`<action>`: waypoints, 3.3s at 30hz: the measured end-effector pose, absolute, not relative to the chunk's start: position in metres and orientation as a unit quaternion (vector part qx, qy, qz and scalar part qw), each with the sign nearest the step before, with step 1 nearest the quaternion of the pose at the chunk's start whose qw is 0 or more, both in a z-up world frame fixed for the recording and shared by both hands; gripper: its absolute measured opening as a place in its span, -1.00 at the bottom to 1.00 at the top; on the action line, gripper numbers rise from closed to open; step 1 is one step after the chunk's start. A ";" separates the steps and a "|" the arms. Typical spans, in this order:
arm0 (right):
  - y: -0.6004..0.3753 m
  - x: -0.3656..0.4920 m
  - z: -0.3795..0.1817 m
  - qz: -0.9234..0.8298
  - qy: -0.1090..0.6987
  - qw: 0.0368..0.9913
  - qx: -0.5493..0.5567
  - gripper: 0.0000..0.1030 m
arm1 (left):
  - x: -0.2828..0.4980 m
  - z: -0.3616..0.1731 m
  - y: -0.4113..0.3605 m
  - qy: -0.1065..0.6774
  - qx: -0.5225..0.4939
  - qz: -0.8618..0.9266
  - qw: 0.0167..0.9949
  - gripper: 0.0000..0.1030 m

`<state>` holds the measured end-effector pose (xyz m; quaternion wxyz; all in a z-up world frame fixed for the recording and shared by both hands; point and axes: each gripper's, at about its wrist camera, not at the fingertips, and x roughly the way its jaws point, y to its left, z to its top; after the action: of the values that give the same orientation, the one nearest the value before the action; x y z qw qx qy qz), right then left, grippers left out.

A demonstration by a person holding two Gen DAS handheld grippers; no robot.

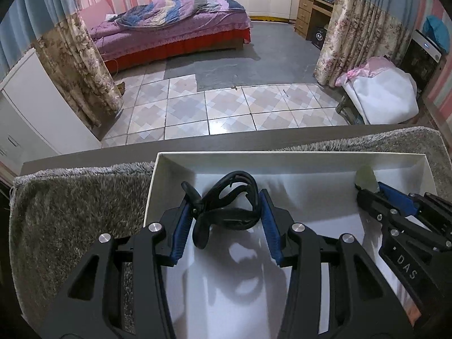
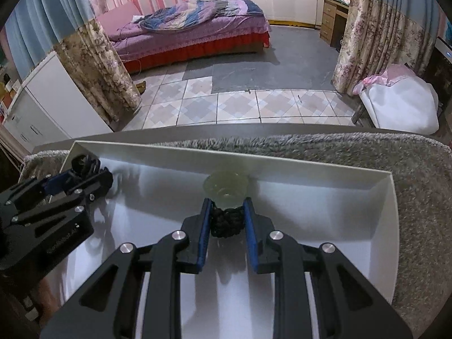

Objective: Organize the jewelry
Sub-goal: 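Open the left tool over the tray while the right tool releases the jade pendant beside it, then move both tools back from the tray to the remaining jewelry, then grasp the red beaded cord with the left tool while the right tool grasps the black carved pendant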

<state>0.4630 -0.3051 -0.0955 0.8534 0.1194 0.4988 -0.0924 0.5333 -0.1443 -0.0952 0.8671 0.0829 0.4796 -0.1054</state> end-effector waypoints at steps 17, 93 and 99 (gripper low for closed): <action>-0.293 0.461 -0.089 -0.095 0.499 0.857 0.089 -0.12 | 0.532 -0.096 -0.145 0.486 0.094 -0.093 0.864 0.12; -0.272 0.169 -0.061 -0.109 0.437 0.891 0.055 0.47 | 0.233 -0.060 -0.077 0.446 0.057 -0.128 0.884 0.83; -0.278 0.176 -0.070 -0.104 0.446 0.886 0.069 0.26 | 0.240 -0.069 -0.077 0.455 0.063 -0.128 0.879 0.75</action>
<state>0.1755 -0.2779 -0.0701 0.8862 0.0693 0.4463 -0.1038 0.2401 -0.0770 -0.0694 0.8792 0.0627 0.4547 -0.1278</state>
